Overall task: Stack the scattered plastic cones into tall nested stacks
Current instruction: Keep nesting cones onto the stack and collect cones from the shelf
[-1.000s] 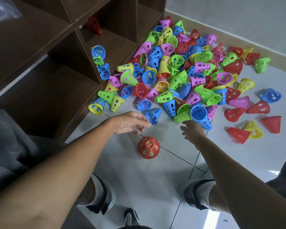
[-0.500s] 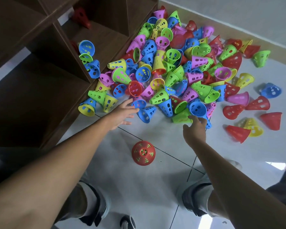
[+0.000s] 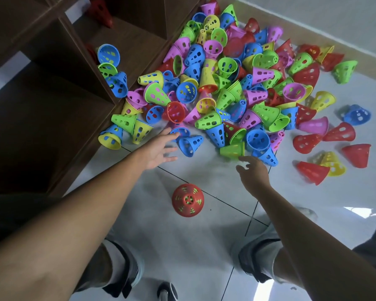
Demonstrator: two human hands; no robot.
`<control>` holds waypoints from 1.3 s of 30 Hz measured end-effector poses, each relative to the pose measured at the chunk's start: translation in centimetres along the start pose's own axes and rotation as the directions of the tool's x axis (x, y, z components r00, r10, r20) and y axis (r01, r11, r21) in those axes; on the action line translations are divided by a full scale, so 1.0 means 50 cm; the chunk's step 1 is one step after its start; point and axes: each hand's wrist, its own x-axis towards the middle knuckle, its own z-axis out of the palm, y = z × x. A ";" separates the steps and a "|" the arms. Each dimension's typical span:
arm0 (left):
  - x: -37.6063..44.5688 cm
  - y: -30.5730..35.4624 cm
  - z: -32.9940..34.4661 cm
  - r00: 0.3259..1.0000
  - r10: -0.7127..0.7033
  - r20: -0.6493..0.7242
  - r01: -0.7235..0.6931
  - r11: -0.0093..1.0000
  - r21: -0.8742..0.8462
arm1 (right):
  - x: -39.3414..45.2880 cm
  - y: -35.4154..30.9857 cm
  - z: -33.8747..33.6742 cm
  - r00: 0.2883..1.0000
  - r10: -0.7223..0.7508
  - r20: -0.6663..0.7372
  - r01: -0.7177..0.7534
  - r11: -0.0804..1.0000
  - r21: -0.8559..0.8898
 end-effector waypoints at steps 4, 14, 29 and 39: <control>0.000 -0.005 -0.004 1.000 0.006 -0.019 -0.008 0.994 -0.109 | 0.001 -0.013 -0.004 1.000 0.004 -0.018 -0.003 0.998 0.055; -0.016 0.001 -0.010 0.985 0.045 -0.165 -0.107 0.915 -0.389 | -0.008 -0.057 -0.013 1.000 0.005 -0.011 -0.002 0.961 0.278; -0.066 -0.040 -0.039 0.853 0.078 -0.516 -0.304 0.878 -0.370 | -0.066 -0.145 -0.065 0.868 -0.148 0.473 -0.332 0.536 0.776; -0.110 -0.013 -0.037 0.960 0.151 -0.235 -0.253 0.830 -0.497 | -0.104 -0.183 -0.075 0.640 -0.406 0.653 -0.377 0.575 0.727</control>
